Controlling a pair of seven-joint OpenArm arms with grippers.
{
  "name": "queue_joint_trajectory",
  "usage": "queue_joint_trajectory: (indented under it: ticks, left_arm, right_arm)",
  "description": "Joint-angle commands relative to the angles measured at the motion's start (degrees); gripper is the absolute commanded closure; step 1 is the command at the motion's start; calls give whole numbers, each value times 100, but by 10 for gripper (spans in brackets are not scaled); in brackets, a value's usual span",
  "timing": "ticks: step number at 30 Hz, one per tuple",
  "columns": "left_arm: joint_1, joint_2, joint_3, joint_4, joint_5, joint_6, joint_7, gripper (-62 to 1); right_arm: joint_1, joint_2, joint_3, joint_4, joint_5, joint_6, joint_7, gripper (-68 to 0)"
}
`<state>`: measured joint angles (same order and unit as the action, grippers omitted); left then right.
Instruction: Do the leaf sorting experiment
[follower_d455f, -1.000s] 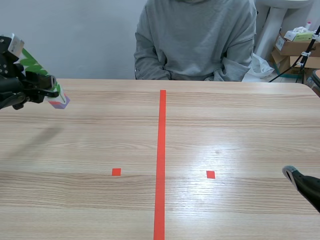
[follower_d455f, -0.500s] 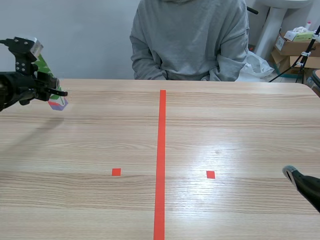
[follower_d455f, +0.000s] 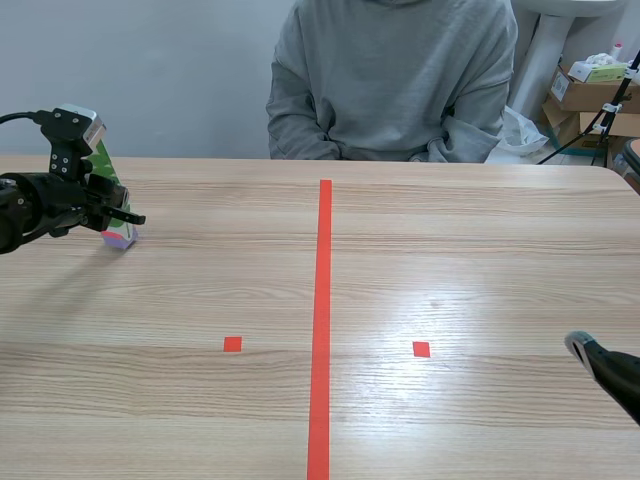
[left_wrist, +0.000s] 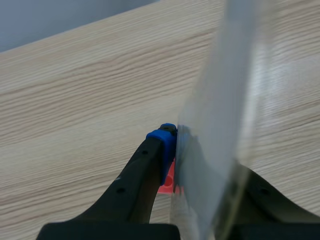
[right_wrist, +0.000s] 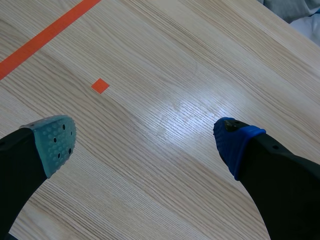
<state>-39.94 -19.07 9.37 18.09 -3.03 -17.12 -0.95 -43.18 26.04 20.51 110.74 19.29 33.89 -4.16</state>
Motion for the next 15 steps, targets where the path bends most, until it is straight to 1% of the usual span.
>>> queue_joint_trajectory:
  ticks: [1,5,8,11,13,15]
  left_arm:
    - [20,-50,-37,92,-52,11,-146,-43]
    - [122,-50,-37,92,-52,17,-229,-43]
    - [133,-50,-37,92,-50,140,-256,-43]
    - [133,-50,-37,94,-50,160,-291,-43]
    - [133,-50,-37,94,-50,160,-334,-69]
    - [133,-50,-37,94,-50,160,-358,-133]
  right_arm:
    - [48,-2,7,90,37,2,63,-562]
    - [48,-2,7,90,37,2,63,-562]
    - [48,-2,7,90,37,2,63,-562]
    - [48,-2,7,90,37,2,63,-562]
    - [48,-2,7,90,37,2,63,-563]
    - [48,-2,7,90,37,2,63,-562]
